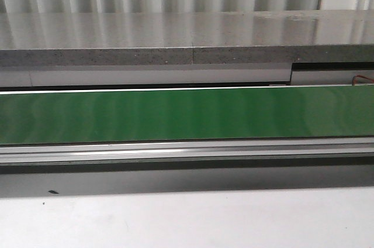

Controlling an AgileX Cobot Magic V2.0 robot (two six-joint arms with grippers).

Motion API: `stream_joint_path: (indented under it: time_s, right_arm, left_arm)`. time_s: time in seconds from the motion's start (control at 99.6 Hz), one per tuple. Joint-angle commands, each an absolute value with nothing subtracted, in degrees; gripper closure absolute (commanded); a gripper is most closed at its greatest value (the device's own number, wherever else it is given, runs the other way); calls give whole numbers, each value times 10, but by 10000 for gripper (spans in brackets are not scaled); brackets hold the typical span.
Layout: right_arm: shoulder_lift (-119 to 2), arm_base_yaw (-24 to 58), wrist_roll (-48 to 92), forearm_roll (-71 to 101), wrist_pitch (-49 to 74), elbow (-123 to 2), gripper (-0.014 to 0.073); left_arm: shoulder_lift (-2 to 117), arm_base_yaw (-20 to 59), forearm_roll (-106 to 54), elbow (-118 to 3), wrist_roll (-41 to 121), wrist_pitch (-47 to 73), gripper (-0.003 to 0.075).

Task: Move button from right to left
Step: 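Carry the button to the blue tray and release it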

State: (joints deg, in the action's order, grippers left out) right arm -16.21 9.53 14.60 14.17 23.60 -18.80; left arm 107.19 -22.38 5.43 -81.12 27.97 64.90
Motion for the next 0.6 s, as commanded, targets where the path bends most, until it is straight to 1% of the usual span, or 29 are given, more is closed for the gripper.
stream_joint_path:
  time_s: [0.0, 0.181, 0.281, 0.351, 0.472, 0.502, 0.542, 0.592]
  right_arm:
    - [-166, 95, 150, 145, 190, -201, 662]
    - [-166, 95, 150, 145, 190, -201, 662]
    - [-166, 95, 150, 145, 190, -201, 662]
    - [-166, 95, 150, 145, 190, -201, 662]
    - [-166, 95, 150, 145, 190, -201, 662]
    - [-166, 95, 150, 145, 190, -201, 662]
    - [-166, 95, 150, 145, 190, -201, 662]
    - [-166, 95, 150, 145, 190, -201, 662]
  left_arm:
    - [1042, -226, 61, -810, 290, 604, 633]
    - [1063, -226, 59, -804, 290, 599, 628]
    - [1082, -226, 59, -804, 290, 604, 581]
    - [1087, -226, 59, -804, 290, 605, 516]
    - [1087, -226, 60, -806, 290, 601, 342]
    - [1087, -226, 60, -809, 290, 602, 309]
    - [1087, -226, 60, -811, 289, 603, 277]
    - [1087, -226, 60, -815, 289, 608, 272]
